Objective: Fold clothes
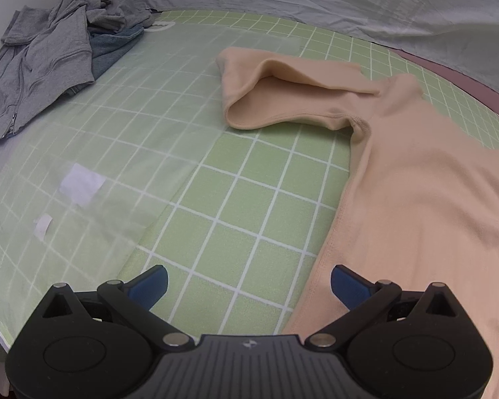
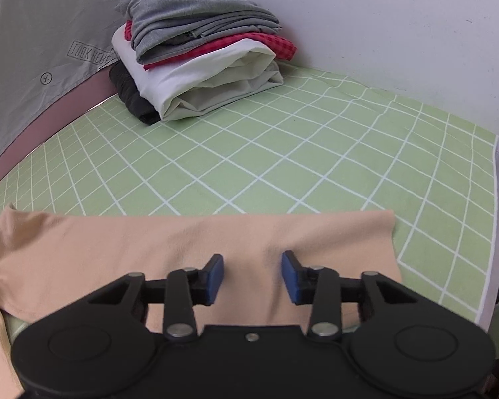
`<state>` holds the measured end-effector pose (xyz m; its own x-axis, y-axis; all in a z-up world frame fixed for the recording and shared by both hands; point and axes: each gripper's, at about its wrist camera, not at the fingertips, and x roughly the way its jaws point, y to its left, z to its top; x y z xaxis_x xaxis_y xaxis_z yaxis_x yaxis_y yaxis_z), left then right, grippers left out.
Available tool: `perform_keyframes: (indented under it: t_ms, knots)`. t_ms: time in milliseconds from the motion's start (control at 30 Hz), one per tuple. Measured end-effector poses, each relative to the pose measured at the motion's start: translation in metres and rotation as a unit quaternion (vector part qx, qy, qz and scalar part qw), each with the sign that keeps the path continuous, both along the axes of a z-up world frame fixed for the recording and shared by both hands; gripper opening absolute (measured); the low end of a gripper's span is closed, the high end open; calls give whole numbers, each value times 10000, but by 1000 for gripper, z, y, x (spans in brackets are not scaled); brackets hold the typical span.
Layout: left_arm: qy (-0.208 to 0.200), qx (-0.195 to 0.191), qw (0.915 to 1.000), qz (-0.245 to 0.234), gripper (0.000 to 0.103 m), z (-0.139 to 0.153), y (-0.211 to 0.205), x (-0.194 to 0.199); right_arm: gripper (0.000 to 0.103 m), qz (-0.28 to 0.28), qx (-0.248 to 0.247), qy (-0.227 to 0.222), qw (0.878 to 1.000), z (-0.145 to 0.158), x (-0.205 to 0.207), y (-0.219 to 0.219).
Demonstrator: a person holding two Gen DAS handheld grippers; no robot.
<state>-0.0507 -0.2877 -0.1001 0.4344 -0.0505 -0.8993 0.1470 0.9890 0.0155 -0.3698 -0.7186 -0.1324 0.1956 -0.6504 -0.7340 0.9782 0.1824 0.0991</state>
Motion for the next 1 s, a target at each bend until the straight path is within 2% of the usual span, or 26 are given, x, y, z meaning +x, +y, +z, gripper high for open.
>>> perform_keyframes:
  t_ms: [67, 100, 133, 267, 467, 567, 633, 667, 700, 767, 833, 900, 967, 1000]
  knots:
    - [6, -20, 10000, -6, 103, 0, 2, -7, 3, -168, 71, -184, 9997, -1, -12, 2]
    - [9, -36, 10000, -16, 103, 0, 2, -10, 2, -217, 139, -342, 9991, -1, -19, 3]
    - [13, -52, 10000, -26, 103, -1, 2, -13, 2, -257, 202, -483, 9983, -1, -24, 4]
    - [16, -79, 9999, -87, 103, -1, 2, -22, 2, -108, 231, -343, 9991, 0, -24, 21]
    - [-37, -95, 9999, -65, 103, 1, 7, -28, 2, 51, 386, -386, 9985, 1, -27, 54]
    - [-52, -101, 9999, -28, 103, 2, 10, -25, 2, 246, 357, -95, 9990, 3, -20, 59]
    - [-101, -100, 9999, 0, 103, 4, 12, -21, 7, 301, 366, 24, 9989, 6, -14, 58]
    - [-140, -93, 9999, 10, 103, 6, 12, -19, 27, 328, 370, 84, 9987, 7, -10, 57]
    - [-182, -80, 9998, 23, 103, 8, 14, -16, 52, 350, 365, 149, 9986, 9, -7, 57]
    - [-269, -40, 9996, 61, 103, 11, 16, -8, 72, 308, 134, 382, 9987, 13, 3, 60]
    - [-332, -30, 9994, 116, 103, 13, 18, 2, 83, 496, -54, 496, 9975, 17, 16, 62]
    - [-375, -30, 9991, 177, 102, 15, 21, 14, 99, 718, -130, 545, 9958, 18, 33, 64]
    - [-392, -21, 9988, 280, 99, 16, 22, 28, 102, 935, -201, 589, 9937, 19, 50, 66]
    - [-401, -24, 9987, 323, 95, 16, 23, 35, 102, 1003, -187, 552, 9933, 20, 59, 66]
